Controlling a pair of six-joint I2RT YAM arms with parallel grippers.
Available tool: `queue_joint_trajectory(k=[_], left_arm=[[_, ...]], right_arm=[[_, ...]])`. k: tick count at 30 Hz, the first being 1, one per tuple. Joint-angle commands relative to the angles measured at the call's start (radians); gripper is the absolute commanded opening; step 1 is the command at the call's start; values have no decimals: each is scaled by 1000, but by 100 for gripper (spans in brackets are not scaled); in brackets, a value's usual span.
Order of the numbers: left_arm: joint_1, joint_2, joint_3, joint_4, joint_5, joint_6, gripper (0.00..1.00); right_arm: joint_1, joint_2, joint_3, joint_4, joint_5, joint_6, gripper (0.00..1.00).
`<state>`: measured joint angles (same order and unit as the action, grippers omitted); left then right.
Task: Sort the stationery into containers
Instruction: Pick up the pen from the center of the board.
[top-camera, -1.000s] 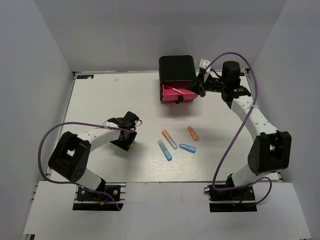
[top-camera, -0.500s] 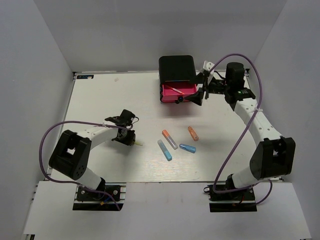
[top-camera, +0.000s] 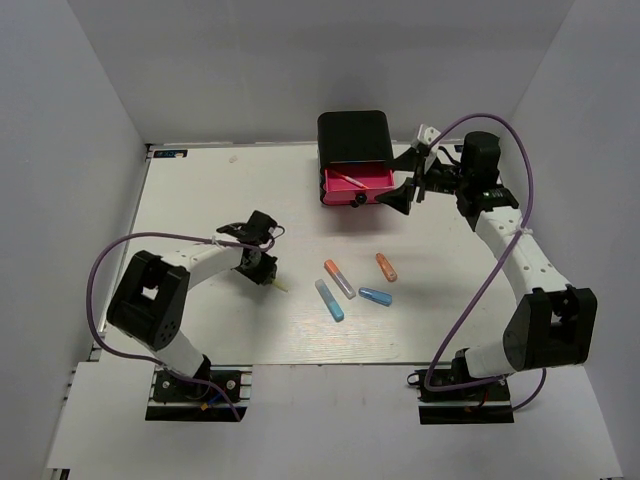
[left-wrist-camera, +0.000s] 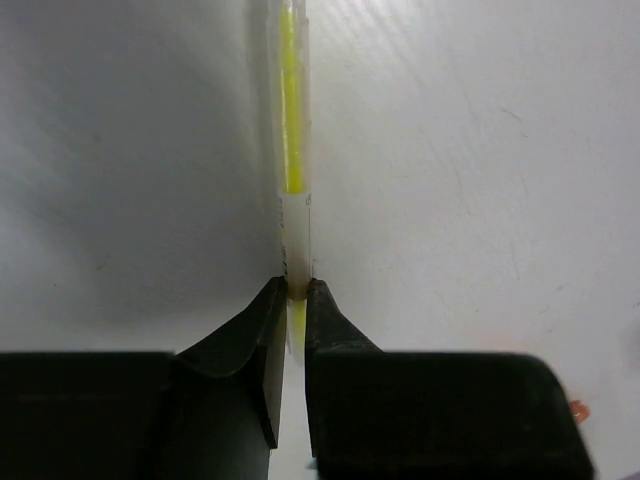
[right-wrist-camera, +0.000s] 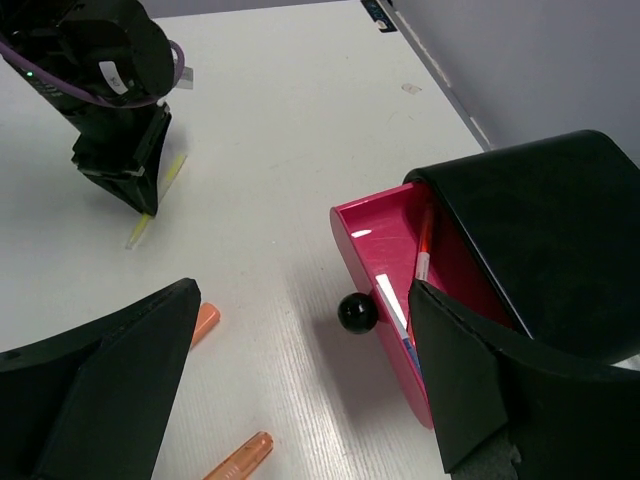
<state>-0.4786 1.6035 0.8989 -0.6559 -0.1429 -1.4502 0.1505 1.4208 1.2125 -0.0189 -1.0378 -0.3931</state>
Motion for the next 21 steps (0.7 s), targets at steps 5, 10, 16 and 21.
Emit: queue_joint_trajectory(k=[5, 10, 16, 21], left_arm=[[-11, -91, 159, 36, -89, 480, 0], [-11, -201, 173, 304, 69, 927, 0], [-11, -304, 126, 648, 304, 1291, 0], [-11, -173, 270, 720, 457, 1490, 0]], right_arm=[[-28, -39, -48, 154, 30, 114, 88], [-52, -40, -56, 186, 33, 123, 79], [-86, -51, -62, 201, 71, 128, 64], [-104, -57, -77, 206, 81, 114, 50]])
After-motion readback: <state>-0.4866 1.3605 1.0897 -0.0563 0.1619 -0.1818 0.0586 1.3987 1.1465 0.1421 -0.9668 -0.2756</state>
